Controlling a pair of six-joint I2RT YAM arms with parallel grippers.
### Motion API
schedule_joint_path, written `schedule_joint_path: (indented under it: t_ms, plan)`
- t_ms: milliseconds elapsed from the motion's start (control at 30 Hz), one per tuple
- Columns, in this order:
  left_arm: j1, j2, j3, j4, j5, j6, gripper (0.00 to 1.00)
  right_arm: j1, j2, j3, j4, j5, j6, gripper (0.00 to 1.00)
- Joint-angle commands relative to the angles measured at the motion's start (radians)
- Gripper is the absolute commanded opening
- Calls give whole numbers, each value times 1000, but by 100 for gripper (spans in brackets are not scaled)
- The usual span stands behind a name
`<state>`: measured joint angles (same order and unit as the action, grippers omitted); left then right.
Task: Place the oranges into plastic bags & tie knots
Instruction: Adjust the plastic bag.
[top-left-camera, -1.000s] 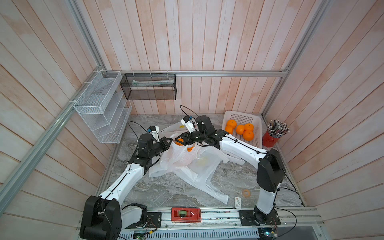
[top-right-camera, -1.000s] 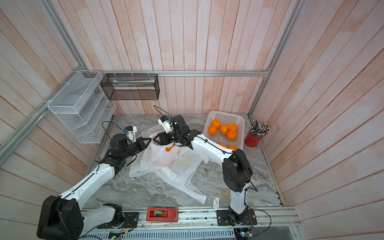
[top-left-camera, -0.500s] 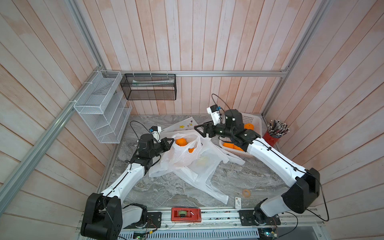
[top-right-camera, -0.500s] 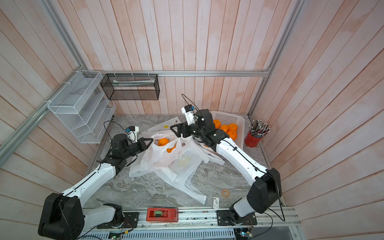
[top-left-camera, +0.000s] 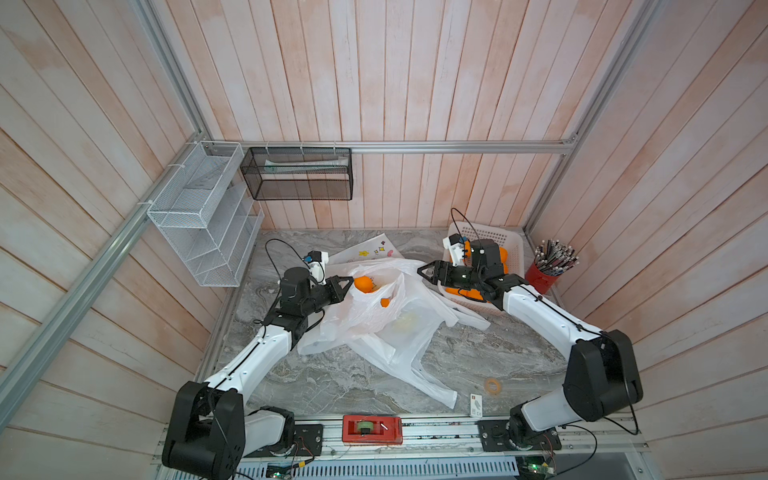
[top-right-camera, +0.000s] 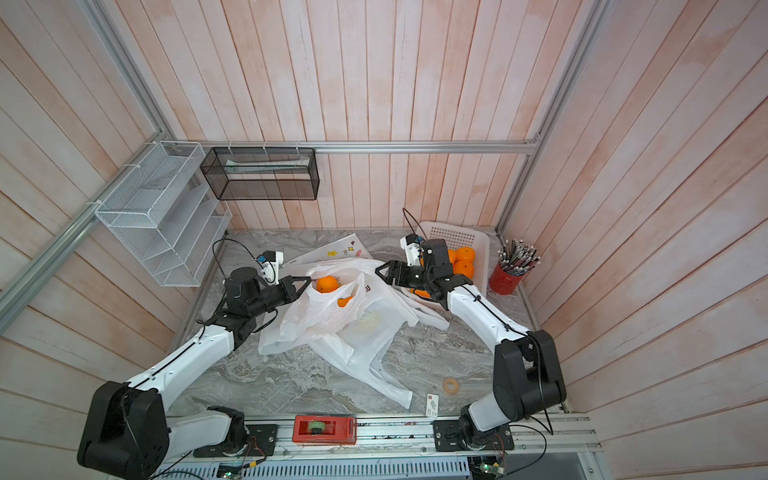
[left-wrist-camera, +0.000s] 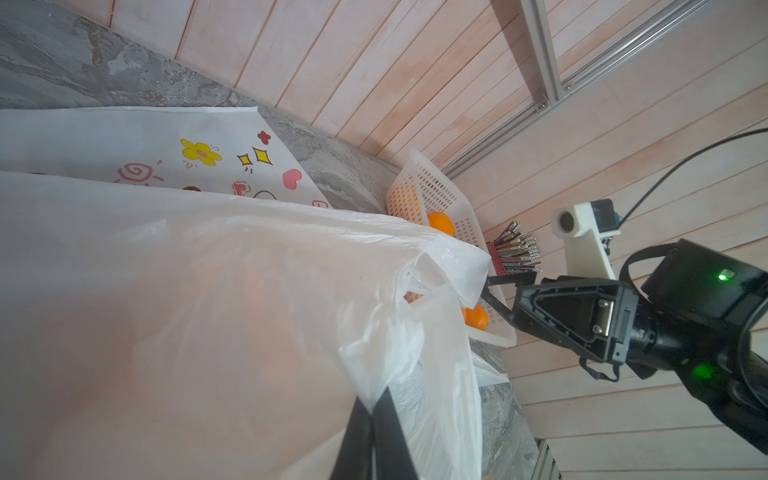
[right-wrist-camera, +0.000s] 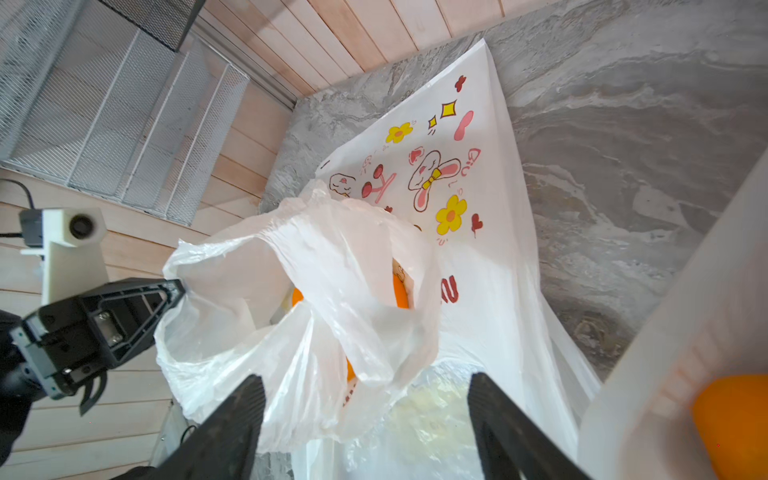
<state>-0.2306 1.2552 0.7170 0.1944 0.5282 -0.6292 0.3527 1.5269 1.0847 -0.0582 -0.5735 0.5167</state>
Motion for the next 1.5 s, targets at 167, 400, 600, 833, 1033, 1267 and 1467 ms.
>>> schedule_joint_path:
  t_ms: [167,400,600,833,1033,1267,1467]
  plan:
    - [-7,9,5,8,6,36,0,-8,115,73,91,-65,48,61]
    - [-7,-22,32,-16,3,91,15,-9,138,91,138,-65,64,10]
    - [-47,-87,108,-110,-48,231,49,-17,135,98,134,-81,69,0]
    - [-247,-131,214,-273,-276,455,63,-19,125,87,135,-74,77,0]
    - [-527,-47,321,-445,-619,606,74,-23,132,94,123,-75,89,0]
    - [-666,247,588,-753,-854,560,84,-23,139,96,109,-74,85,0]
    - [-687,431,749,-867,-902,513,93,-23,141,96,112,-73,86,0]
